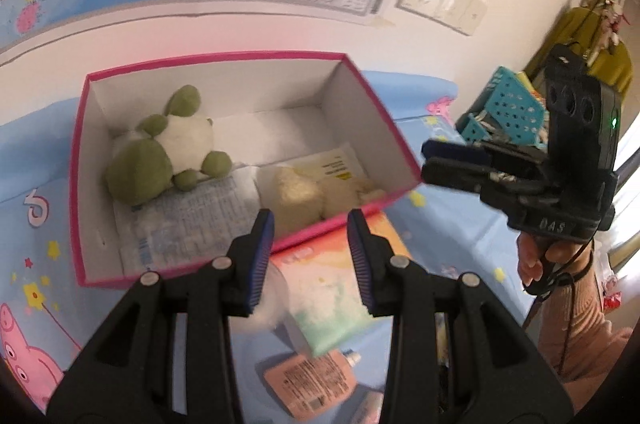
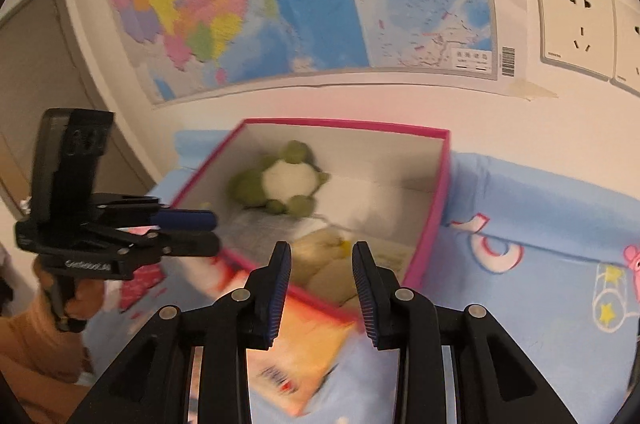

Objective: Organize soft objects
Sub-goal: 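Open the right gripper and withdraw it back toward the table, then grasp the black plush toy on the table with the right gripper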

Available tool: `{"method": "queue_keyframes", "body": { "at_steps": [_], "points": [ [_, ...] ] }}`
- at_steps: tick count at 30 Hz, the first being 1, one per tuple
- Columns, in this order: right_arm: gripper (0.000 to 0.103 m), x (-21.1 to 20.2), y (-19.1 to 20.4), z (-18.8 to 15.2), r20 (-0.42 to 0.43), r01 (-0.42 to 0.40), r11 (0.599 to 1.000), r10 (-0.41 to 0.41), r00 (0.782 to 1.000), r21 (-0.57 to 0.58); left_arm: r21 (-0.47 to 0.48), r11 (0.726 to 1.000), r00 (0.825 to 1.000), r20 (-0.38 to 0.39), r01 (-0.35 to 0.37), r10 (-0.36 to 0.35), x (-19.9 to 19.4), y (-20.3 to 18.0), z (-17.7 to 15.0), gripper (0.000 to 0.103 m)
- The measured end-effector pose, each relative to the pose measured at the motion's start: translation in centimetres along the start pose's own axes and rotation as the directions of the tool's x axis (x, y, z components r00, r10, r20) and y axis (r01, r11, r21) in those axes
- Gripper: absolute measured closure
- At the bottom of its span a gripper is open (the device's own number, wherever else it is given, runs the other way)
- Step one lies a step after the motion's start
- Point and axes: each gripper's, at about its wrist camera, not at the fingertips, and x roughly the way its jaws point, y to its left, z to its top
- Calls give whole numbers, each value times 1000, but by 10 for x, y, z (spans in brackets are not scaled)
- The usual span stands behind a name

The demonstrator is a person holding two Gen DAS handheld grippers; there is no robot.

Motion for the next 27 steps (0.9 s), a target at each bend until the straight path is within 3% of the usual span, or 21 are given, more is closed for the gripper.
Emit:
{"method": "queue_keyframes", "body": {
  "at_steps": [2,9,19,27],
  "points": [
    [61,-12,11,-11,1,-39,999,39,999,-10,14,1000,1000,15,21,-21,-11,-7,-8,63],
    [60,-47,45,-58,-27,-147,988,146,989,-37,86,994,998,16,67,-68,-35,-32,-48,59],
    [59,-48,86,-133,-227,-133,985,105,968,-112,152,981,989,-106,119,-104,-29,-60,-124,58],
    [59,-69,77,-184,-263,-185,981,195,945,62,158,969,968,-192,190,-159,-23,-78,-165,53]
  ]
}}
